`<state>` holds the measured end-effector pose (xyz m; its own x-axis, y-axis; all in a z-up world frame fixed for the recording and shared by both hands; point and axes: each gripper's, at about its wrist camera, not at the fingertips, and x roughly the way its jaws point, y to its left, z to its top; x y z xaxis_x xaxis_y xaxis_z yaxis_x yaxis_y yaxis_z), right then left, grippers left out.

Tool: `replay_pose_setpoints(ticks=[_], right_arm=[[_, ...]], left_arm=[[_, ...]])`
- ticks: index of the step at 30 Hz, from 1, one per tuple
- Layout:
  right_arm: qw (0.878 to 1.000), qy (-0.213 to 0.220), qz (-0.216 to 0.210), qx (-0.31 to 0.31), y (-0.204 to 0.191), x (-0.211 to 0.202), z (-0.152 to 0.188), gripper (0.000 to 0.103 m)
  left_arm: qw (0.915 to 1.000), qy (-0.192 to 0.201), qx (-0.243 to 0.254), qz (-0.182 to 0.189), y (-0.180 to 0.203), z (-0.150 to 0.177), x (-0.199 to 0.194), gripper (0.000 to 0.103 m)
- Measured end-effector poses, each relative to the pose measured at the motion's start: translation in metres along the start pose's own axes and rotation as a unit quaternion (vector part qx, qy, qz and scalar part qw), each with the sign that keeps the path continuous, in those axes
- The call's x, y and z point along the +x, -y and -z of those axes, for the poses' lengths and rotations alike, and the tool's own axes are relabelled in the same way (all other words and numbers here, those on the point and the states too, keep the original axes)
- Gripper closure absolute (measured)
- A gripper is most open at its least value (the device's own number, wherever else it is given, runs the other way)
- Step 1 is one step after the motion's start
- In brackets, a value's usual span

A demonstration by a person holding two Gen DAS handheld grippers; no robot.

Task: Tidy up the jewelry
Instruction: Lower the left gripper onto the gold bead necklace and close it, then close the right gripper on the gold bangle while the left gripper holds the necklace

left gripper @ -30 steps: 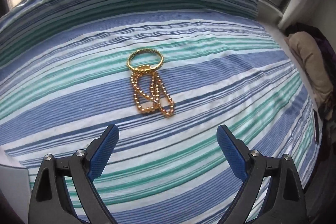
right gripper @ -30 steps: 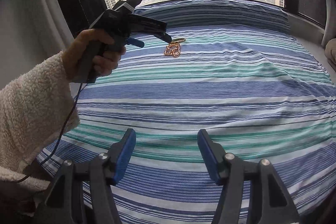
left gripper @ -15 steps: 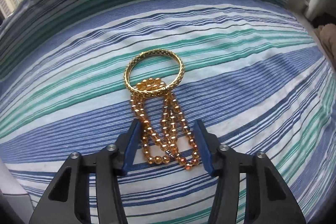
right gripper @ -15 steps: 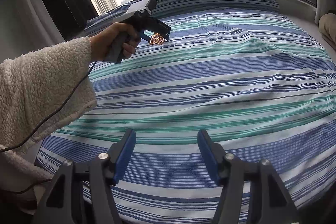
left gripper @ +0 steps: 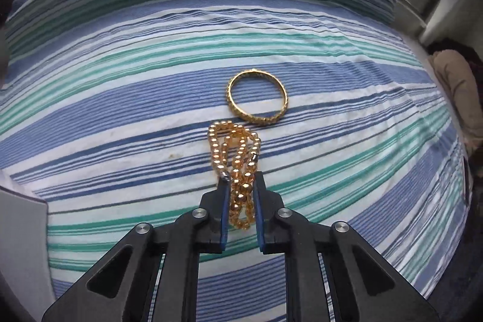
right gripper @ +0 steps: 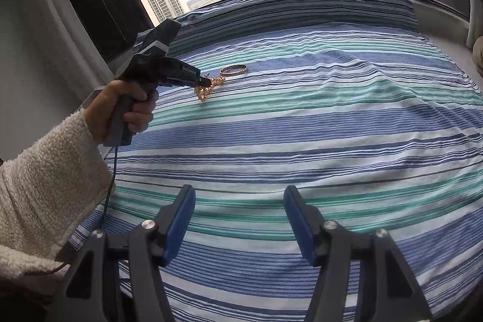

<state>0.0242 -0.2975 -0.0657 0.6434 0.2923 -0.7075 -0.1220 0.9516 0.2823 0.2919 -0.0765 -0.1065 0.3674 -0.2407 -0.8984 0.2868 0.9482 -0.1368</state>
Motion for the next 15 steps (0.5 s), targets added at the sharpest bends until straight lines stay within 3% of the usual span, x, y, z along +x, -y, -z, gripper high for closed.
replay_pose_setpoints(ticks=[9, 15], right_arm=[[0.998, -0.018, -0.011, -0.060, -0.023, 0.036, -0.064, 0.041], [0.983, -0.059, -0.015, -0.175, -0.051, 0.132, -0.129, 0.041]], left_arm=[[0.9997, 0.005, -0.025, 0.001, -0.025, 0.109, -0.066, 0.091], [0.9992, 0.008, -0.039, 0.006, -0.033, 0.145, -0.082, 0.091]])
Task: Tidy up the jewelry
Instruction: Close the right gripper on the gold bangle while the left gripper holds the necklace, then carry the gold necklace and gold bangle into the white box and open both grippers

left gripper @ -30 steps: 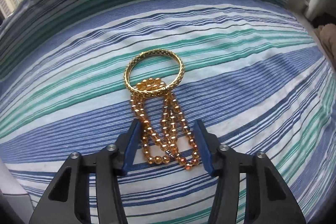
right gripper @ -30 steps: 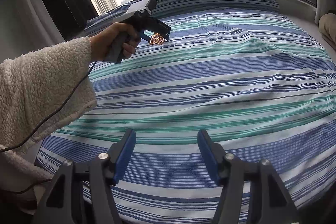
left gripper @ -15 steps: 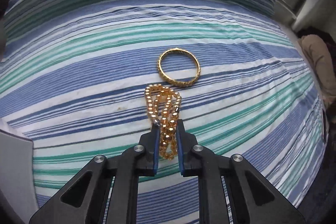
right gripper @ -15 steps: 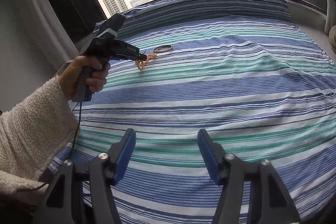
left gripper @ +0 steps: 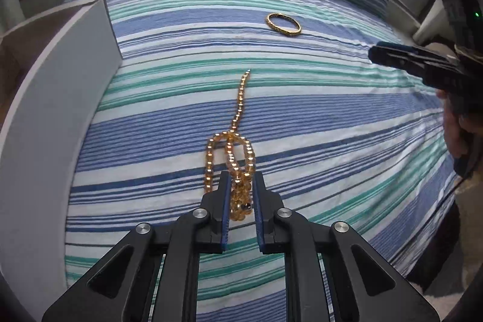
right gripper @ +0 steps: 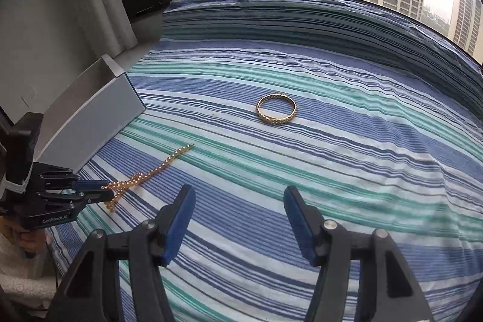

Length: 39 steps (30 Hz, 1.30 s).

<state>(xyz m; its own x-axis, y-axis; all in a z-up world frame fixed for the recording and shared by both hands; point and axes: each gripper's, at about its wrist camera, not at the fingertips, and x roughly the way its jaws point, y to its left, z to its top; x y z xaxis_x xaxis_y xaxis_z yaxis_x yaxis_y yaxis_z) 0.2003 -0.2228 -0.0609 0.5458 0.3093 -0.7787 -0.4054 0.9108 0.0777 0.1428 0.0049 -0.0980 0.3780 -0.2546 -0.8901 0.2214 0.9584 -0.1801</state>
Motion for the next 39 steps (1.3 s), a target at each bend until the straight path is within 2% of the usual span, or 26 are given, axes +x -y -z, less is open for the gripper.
replay_pose_setpoints(ticks=[1, 2, 5, 7, 8, 13, 15, 16, 17, 19, 20, 21, 23, 26, 30, 32, 35, 36, 38, 39], right_arm=[[1.000, -0.010, 0.001, -0.011, 0.003, 0.019, -0.016, 0.041], [1.000, -0.025, -0.001, -0.017, 0.008, 0.038, -0.032, 0.041], [0.998, -0.056, 0.014, -0.028, 0.020, 0.090, -0.072, 0.042], [0.997, -0.069, 0.024, -0.024, 0.024, 0.115, -0.090, 0.051], [0.997, -0.074, 0.026, -0.019, 0.025, 0.125, -0.096, 0.055], [0.994, -0.108, 0.026, -0.012, 0.022, 0.160, -0.099, 0.055], [0.992, -0.118, 0.030, -0.027, 0.012, 0.165, -0.091, 0.074], [0.991, -0.123, 0.043, -0.035, 0.008, 0.167, -0.088, 0.095], [0.991, -0.120, 0.051, -0.038, 0.006, 0.165, -0.085, 0.097], [0.991, -0.120, 0.044, -0.027, 0.004, 0.160, -0.080, 0.098], [0.993, -0.114, 0.039, -0.020, 0.002, 0.155, -0.077, 0.098], [0.994, -0.107, 0.033, -0.015, 0.001, 0.148, -0.073, 0.098], [0.995, -0.095, 0.018, -0.006, 0.001, 0.135, -0.065, 0.098], [0.996, -0.091, -0.002, 0.004, -0.001, 0.120, -0.056, 0.098], [0.997, -0.079, -0.025, 0.013, 0.001, 0.097, -0.043, 0.098], [0.997, -0.069, -0.036, 0.022, 0.004, 0.086, -0.037, 0.098], [0.995, -0.053, -0.060, 0.055, 0.011, 0.069, -0.033, 0.098], [0.994, -0.048, -0.069, 0.067, 0.014, 0.065, -0.034, 0.098], [0.992, -0.039, -0.084, 0.089, 0.020, 0.054, -0.033, 0.098], [0.990, -0.036, -0.092, 0.098, 0.024, 0.048, -0.031, 0.098]], left_arm=[[1.0000, 0.000, -0.007, 0.003, -0.002, 0.004, -0.001, 0.091], [0.9999, 0.001, -0.013, 0.005, -0.006, 0.008, -0.003, 0.097], [0.9991, 0.002, -0.038, 0.017, -0.014, 0.015, -0.007, 0.097], [0.9987, 0.003, -0.045, 0.023, -0.018, 0.017, -0.008, 0.097], [0.9988, 0.003, -0.045, 0.022, -0.017, 0.014, -0.007, 0.097], [0.9988, 0.010, -0.029, 0.038, -0.020, 0.015, -0.012, 0.096], [0.9991, 0.008, -0.012, 0.040, -0.018, 0.017, -0.014, 0.096], [0.9993, 0.008, -0.004, 0.038, -0.017, 0.018, -0.013, 0.096], [0.9993, 0.006, 0.002, 0.036, -0.016, 0.020, -0.012, 0.095], [0.9995, 0.001, 0.011, 0.031, -0.016, 0.024, -0.009, 0.088], [0.9995, 0.000, 0.013, 0.029, -0.018, 0.027, -0.009, 0.078], [0.9996, -0.002, 0.013, 0.024, -0.020, 0.029, -0.008, 0.062], [0.9999, -0.001, 0.009, 0.012, -0.022, 0.030, -0.006, 0.042], [0.9998, 0.001, 0.018, -0.009, -0.020, 0.028, -0.001, 0.041], [0.9996, -0.003, 0.018, -0.020, -0.020, 0.018, 0.011, 0.047], [0.9996, -0.018, 0.016, -0.017, -0.020, 0.014, 0.022, 0.073], [0.9987, -0.012, 0.042, -0.028, -0.011, 0.011, 0.027, 0.075], [0.9983, -0.014, 0.047, -0.030, -0.009, 0.009, 0.029, 0.091], [0.9991, -0.019, 0.037, -0.009, -0.010, 0.006, 0.029, 0.098], [0.9995, -0.021, 0.025, 0.001, -0.012, 0.004, 0.027, 0.098]])
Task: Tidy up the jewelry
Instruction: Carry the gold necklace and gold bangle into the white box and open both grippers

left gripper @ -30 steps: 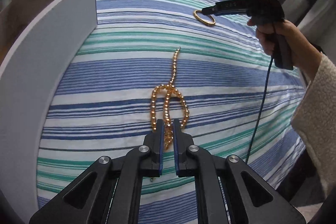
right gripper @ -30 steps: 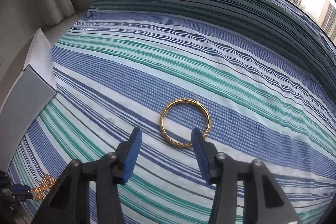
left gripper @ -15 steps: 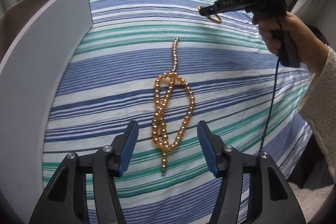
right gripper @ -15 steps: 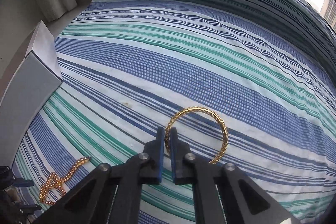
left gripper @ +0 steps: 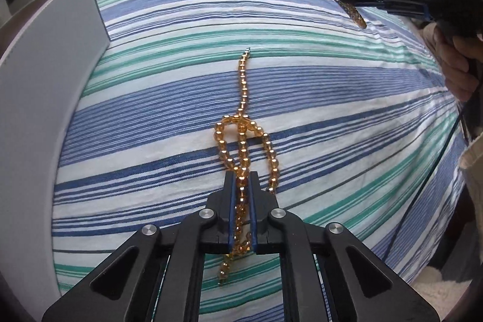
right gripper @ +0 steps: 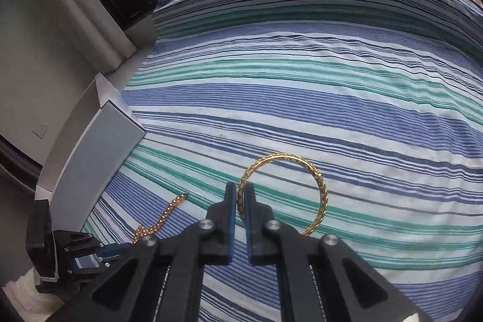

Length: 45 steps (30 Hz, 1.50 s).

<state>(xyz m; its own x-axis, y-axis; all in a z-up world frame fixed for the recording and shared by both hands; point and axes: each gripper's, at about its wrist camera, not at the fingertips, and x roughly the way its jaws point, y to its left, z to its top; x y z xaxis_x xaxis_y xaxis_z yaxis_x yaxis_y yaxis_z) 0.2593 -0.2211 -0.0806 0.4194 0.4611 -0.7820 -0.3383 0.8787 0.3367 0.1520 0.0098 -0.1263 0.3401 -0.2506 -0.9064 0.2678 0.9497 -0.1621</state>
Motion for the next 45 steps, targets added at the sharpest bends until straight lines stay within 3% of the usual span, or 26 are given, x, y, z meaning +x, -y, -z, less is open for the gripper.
replay_pose_setpoints(ticks=[4, 8, 17, 24, 31, 38, 42, 45], right_arm=[[0.999, 0.011, -0.028, 0.025, 0.006, -0.027, 0.005, 0.098], [0.998, 0.016, -0.051, 0.033, 0.002, -0.052, 0.012, 0.098], [0.994, 0.052, -0.090, 0.014, -0.038, -0.099, 0.017, 0.098], [0.991, 0.074, -0.111, -0.023, -0.085, -0.120, 0.007, 0.098], [0.985, 0.087, -0.140, -0.053, -0.132, -0.131, -0.003, 0.098], [0.976, 0.083, -0.166, -0.110, -0.201, -0.129, -0.038, 0.098], [0.970, 0.078, -0.179, -0.144, -0.246, -0.115, -0.061, 0.098], [0.966, 0.067, -0.182, -0.170, -0.283, -0.093, -0.075, 0.098]], left_arm=[[0.9986, 0.018, -0.037, 0.032, -0.005, 0.002, -0.025, 0.098], [0.9948, 0.063, -0.055, 0.059, -0.009, 0.002, -0.079, 0.098], [0.9835, 0.151, -0.072, 0.069, -0.010, -0.004, -0.192, 0.098], [0.9764, 0.186, -0.083, 0.070, -0.027, -0.016, -0.273, 0.098], [0.9670, 0.236, -0.088, 0.035, -0.054, -0.038, -0.362, 0.098], [0.9487, 0.286, -0.131, -0.034, -0.110, -0.048, -0.445, 0.098], [0.9359, 0.303, -0.164, -0.076, -0.156, -0.051, -0.469, 0.098], [0.9315, 0.292, -0.195, -0.096, -0.198, -0.050, -0.461, 0.098]])
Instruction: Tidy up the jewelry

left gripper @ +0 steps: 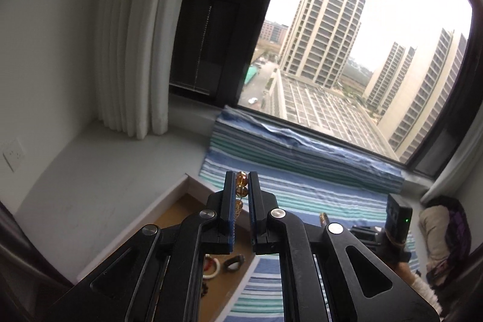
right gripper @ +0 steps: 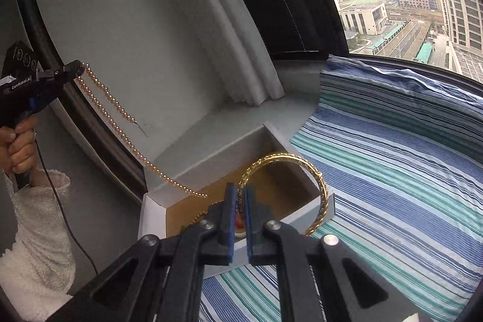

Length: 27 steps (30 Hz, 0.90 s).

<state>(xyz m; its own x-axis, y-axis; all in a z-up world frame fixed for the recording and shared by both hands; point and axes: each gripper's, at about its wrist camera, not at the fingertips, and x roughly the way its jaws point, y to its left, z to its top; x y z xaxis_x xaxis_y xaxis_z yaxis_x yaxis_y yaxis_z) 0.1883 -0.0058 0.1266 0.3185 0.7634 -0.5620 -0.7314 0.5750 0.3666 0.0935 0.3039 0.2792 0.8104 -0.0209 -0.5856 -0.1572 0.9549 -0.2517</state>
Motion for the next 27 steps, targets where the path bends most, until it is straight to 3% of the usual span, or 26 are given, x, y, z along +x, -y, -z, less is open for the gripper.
replay_pose_setpoints(ticks=[8, 13, 16, 19, 20, 22, 24, 27], right_arm=[[0.997, -0.067, 0.021, -0.038, -0.018, 0.120, -0.026, 0.098], [0.988, -0.131, 0.063, -0.050, -0.015, 0.208, -0.014, 0.098], [0.982, -0.148, 0.095, -0.062, -0.013, 0.246, 0.000, 0.097], [0.978, -0.153, 0.126, -0.065, -0.012, 0.269, 0.009, 0.094], [0.976, -0.157, 0.132, -0.067, -0.013, 0.272, 0.012, 0.083], [0.978, -0.149, 0.132, -0.063, -0.016, 0.271, 0.011, 0.065], [0.980, -0.135, 0.130, -0.060, -0.020, 0.260, 0.009, 0.055], [0.980, -0.126, 0.135, -0.068, -0.031, 0.242, 0.009, 0.040]], left_arm=[[0.9938, -0.044, -0.047, -0.091, -0.103, 0.053, 0.054, 0.098], [0.9846, -0.094, -0.054, -0.138, -0.143, 0.113, 0.090, 0.098], [0.9782, -0.124, -0.055, -0.158, -0.159, 0.148, 0.116, 0.097], [0.9734, -0.136, -0.055, -0.176, -0.163, 0.177, 0.136, 0.096], [0.9720, -0.134, -0.052, -0.186, -0.161, 0.184, 0.139, 0.094], [0.9713, -0.123, -0.051, -0.197, -0.153, 0.193, 0.143, 0.074], [0.9700, -0.104, -0.052, -0.214, -0.143, 0.202, 0.141, 0.025], [0.9652, -0.063, -0.041, -0.250, -0.119, 0.214, 0.130, 0.006]])
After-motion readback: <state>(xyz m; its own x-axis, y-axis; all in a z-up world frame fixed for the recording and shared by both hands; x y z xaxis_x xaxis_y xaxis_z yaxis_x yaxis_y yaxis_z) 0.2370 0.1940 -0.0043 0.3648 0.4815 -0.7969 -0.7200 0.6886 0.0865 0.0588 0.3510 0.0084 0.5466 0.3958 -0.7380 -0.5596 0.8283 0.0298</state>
